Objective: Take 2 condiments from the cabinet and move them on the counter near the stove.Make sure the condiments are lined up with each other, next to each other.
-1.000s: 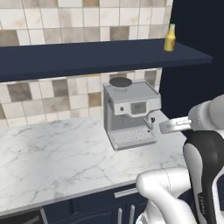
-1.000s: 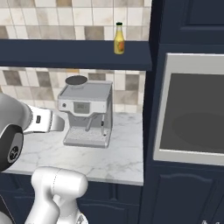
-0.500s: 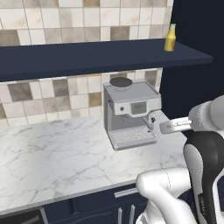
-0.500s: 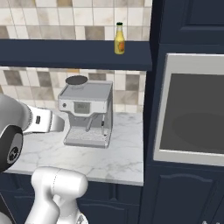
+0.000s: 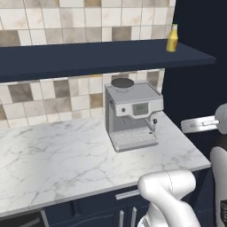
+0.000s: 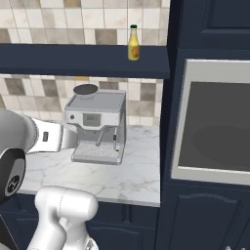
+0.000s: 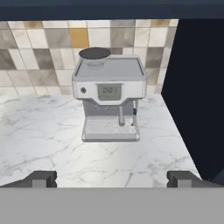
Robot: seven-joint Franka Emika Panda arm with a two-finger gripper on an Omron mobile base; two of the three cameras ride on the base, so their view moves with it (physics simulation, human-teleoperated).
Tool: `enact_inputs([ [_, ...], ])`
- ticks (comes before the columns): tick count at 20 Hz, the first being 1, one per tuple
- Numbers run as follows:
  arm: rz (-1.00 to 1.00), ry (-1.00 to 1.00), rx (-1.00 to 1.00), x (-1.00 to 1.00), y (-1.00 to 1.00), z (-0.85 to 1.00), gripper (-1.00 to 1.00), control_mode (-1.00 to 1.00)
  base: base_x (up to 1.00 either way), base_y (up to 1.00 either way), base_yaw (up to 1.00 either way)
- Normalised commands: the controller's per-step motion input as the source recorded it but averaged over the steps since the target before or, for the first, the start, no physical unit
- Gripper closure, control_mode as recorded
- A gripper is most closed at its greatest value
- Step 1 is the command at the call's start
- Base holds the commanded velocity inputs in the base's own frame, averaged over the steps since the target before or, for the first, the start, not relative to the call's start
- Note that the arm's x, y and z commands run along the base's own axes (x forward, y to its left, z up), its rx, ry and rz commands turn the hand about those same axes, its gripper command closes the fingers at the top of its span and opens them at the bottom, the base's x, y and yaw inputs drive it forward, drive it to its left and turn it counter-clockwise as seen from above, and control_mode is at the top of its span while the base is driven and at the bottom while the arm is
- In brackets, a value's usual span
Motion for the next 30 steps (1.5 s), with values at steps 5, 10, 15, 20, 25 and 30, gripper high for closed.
enact_inputs([
  [5,0.00,-0.01,0.00,-0.13,-0.40,0.44,-1.00,-1.00,0.00,0.00,0.00],
  [10,0.00,-0.05,0.00,-0.01,-0.06,0.32,-1.00,-1.00,0.00,0.00,0.00],
  [15,-0.01,-0.22,-0.01,0.19,0.00,0.18,-1.00,-1.00,0.00,0.00,0.00],
  [20,-0.09,-0.09,-0.02,0.24,0.00,0.29,-1.00,-1.00,0.00,0.00,0.00],
  [25,-0.12,-0.02,-0.01,0.24,0.00,0.32,-1.00,-1.00,0.00,0.00,0.00],
  [30,-0.11,0.00,0.00,0.41,0.00,0.23,-1.00,-1.00,0.00,0.00,0.00],
])
